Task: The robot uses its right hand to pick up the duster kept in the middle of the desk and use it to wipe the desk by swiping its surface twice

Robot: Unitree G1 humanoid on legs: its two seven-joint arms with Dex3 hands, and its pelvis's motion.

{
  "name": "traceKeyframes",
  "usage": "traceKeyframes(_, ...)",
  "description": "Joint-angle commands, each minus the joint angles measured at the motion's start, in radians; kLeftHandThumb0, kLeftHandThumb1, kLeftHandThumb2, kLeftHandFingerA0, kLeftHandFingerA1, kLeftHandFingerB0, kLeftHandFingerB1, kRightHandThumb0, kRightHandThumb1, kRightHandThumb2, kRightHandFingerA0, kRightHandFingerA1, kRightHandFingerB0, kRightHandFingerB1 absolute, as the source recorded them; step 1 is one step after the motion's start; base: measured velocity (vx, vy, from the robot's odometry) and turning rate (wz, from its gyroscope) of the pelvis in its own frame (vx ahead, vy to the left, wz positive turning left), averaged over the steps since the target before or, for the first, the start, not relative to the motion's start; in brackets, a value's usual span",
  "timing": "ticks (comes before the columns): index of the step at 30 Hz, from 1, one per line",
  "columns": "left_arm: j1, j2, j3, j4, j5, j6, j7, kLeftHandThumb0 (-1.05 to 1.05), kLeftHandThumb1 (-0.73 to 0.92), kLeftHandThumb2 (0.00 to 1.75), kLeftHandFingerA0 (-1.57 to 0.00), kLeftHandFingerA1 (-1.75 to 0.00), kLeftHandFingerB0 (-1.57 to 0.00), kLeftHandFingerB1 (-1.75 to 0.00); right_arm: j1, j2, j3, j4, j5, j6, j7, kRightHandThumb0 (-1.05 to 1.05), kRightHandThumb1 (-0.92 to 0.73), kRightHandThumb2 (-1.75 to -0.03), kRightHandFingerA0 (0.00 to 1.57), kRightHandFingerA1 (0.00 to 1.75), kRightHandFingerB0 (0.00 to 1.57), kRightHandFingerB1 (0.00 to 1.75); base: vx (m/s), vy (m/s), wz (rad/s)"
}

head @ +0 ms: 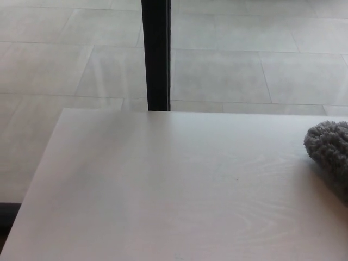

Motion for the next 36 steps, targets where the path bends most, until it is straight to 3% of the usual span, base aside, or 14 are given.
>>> traceKeyframes(1, 0.027, 0.020, 0.003, -0.005, -0.008, -0.014, 0.012, -0.42, 0.60, 0.58, -0.56, -0.64, -0.60, -0.46, 0.452, -0.116, -0.670, -0.305, 0.485, 0.070, 0.267, -0.79, -0.47, -0.85, 0.00, 0.26, 0.07, 0.37, 0.00, 0.000, 0.00)
traceKeyframes(4, 0.024, 0.022, -0.001, -0.007, -0.003, -0.012, 0.019, -0.44, 0.60, 0.59, -0.56, -0.63, -0.57, -0.45, 0.494, -0.090, -0.743, -0.266, 0.505, 0.059, 0.237, -0.66, -0.59, -0.58, 0.00, 0.50, 0.12, 0.37, 0.00, 0.000, 0.00)
traceKeyframes(5, 0.024, 0.023, -0.005, -0.009, -0.001, -0.014, 0.012, -0.43, 0.60, 0.59, -0.55, -0.63, -0.57, -0.45, 0.522, -0.062, -0.792, -0.259, 0.537, 0.034, 0.220, -0.36, -0.38, -0.95, 0.07, 0.58, 0.00, 0.50, 0.00, 0.000, 0.00)
traceKeyframes(7, 0.012, 0.022, 0.011, 0.000, -0.018, 0.009, 0.009, -0.41, 0.59, 0.58, -0.57, -0.63, -0.57, -0.46, 0.554, -0.010, -0.873, -0.261, 0.582, 0.048, 0.190, -0.65, -0.61, -0.58, 0.07, 0.70, 0.18, 0.40, 0.00, 0.000, 0.00)
traceKeyframes(14, 0.009, 0.018, 0.020, 0.000, -0.030, 0.012, -0.008, -0.40, 0.62, 0.58, -0.51, -0.67, -0.53, -0.48, 0.546, 0.133, -1.064, 0.026, 0.793, -0.089, 0.115, -0.58, -0.64, -0.59, 0.19, 0.71, 0.25, 0.38, 0.00, 0.000, 0.00)
traceKeyframes(15, 0.011, 0.018, 0.028, 0.000, -0.039, 0.021, -0.006, -0.45, 0.55, 0.57, -0.51, -0.67, -0.53, -0.49, 0.529, 0.155, -1.103, 0.070, 0.835, -0.091, 0.107, -0.57, -0.63, -0.58, 0.35, 0.96, 0.27, 0.38, 0.00, 0.000, 0.00)
traceKeyframes(17, 0.004, 0.015, 0.030, 0.003, -0.040, 0.022, 0.007, -0.46, 0.54, 0.57, -0.52, -0.69, -0.57, -0.48, 0.518, 0.175, -1.141, 0.098, 0.875, -0.095, 0.125, -0.59, -0.53, -0.82, 0.27, 0.79, 0.19, 0.49, 0.00, 0.000, 0.00)
traceKeyframes(19, 0.002, 0.015, 0.030, 0.004, -0.039, 0.022, 0.017, -0.44, 0.56, 0.57, -0.45, -0.66, -0.58, -0.50, 0.508, 0.176, -1.165, 0.164, 0.878, -0.131, 0.110, -0.53, -0.65, -0.58, 0.30, 0.82, 0.25, 0.41, 0.00, 0.000, 0.00)
traceKeyframes(20, 0.007, 0.018, 0.026, 0.005, -0.033, 0.022, 0.022, -0.48, 0.61, 0.58, -0.43, -0.64, -0.51, -0.48, 0.507, 0.182, -1.182, 0.198, 0.890, -0.140, 0.112, -0.63, -0.52, -0.86, 0.26, 0.73, 0.15, 0.50, 0.00, 0.000, 0.00)
traceKeyframes(23, 0.024, 0.023, 0.016, 0.005, -0.019, 0.019, 0.039, -0.52, 0.58, 0.58, -0.49, -0.63, -0.53, -0.47, 0.509, 0.194, -1.217, 0.266, 0.902, -0.142, 0.120, -0.60, -0.68, -0.59, 0.16, 0.84, 0.23, 0.45, 0.00, 0.000, 0.00)
traceKeyframes(26, 0.022, 0.029, 0.019, 0.015, -0.019, 0.042, 0.069, -0.52, 0.62, 0.59, -0.48, -0.55, -0.60, -0.47, 0.512, 0.210, -1.239, 0.285, 0.913, -0.116, 0.150, -0.66, -0.53, -0.91, 0.33, 0.74, 0.25, 0.55, 0.00, 0.000, 0.00)
traceKeyframes(30, 0.022, 0.030, 0.004, 0.024, 0.000, 0.033, 0.093, -0.49, 0.63, 0.59, -0.47, -0.54, -0.56, -0.47, 0.519, 0.237, -1.238, 0.282, 0.894, -0.095, 0.174, -0.63, -0.72, -0.61, 0.29, 0.85, 0.27, 0.48, 0.00, 0.000, 0.00)
traceKeyframes(32, 0.022, 0.035, 0.012, 0.035, -0.005, 0.040, 0.098, -0.47, 0.65, 0.59, -0.46, -0.54, -0.50, -0.45, 0.525, 0.251, -1.198, 0.285, 0.843, -0.073, 0.161, -0.70, -0.60, -0.94, 0.42, 0.74, 0.19, 0.53, 0.00, 0.000, 0.00)
traceKeyframes(36, 0.020, 0.034, 0.022, 0.038, -0.013, 0.050, 0.128, -0.49, 0.60, 0.59, -0.53, -0.60, -0.55, -0.47, 0.530, 0.270, -1.190, 0.282, 0.831, -0.071, 0.179, -0.71, -0.61, -0.94, 0.43, 0.73, 0.16, 0.52, 0.00, 0.000, 0.00)
